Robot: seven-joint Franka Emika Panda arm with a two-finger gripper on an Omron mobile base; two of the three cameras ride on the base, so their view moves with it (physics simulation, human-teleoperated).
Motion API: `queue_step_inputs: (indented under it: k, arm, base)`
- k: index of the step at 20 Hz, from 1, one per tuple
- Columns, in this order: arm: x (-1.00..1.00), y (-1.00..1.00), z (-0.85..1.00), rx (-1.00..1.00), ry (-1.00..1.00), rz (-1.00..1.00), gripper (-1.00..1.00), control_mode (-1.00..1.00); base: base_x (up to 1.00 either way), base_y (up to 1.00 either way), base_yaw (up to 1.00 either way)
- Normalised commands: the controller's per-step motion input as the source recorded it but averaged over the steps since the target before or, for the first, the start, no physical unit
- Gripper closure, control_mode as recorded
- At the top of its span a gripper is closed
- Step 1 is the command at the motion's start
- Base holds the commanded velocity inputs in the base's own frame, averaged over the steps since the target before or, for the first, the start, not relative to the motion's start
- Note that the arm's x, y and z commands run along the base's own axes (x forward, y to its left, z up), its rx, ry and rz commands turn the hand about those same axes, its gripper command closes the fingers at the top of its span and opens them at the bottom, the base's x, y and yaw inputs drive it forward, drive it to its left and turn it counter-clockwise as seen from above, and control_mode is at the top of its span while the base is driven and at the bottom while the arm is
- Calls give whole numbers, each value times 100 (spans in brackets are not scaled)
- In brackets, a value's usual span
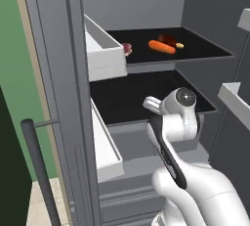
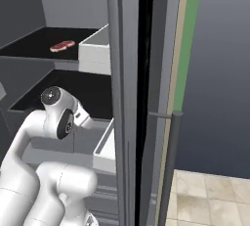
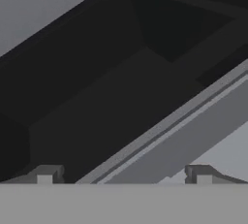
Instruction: Place one carrot and one steak in each tupperware on the nearby counter, to pack two identical lunches.
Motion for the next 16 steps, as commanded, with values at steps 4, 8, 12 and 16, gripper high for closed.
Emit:
queue_step_inputs:
  k: [4,8,12,16]
  arm:
    - [0,0,0,0,0,0,-100,100]
    - [0,0,0,0,0,0,-100,100]
    - [0,21,69,-3,0,2,-100,-100]
    - [-3,47,100,-8,3,12,-100,-100]
  base:
    - [77,0,-16]
    - [32,1,-5]
    - [0,4,0]
    - [0,0,0]
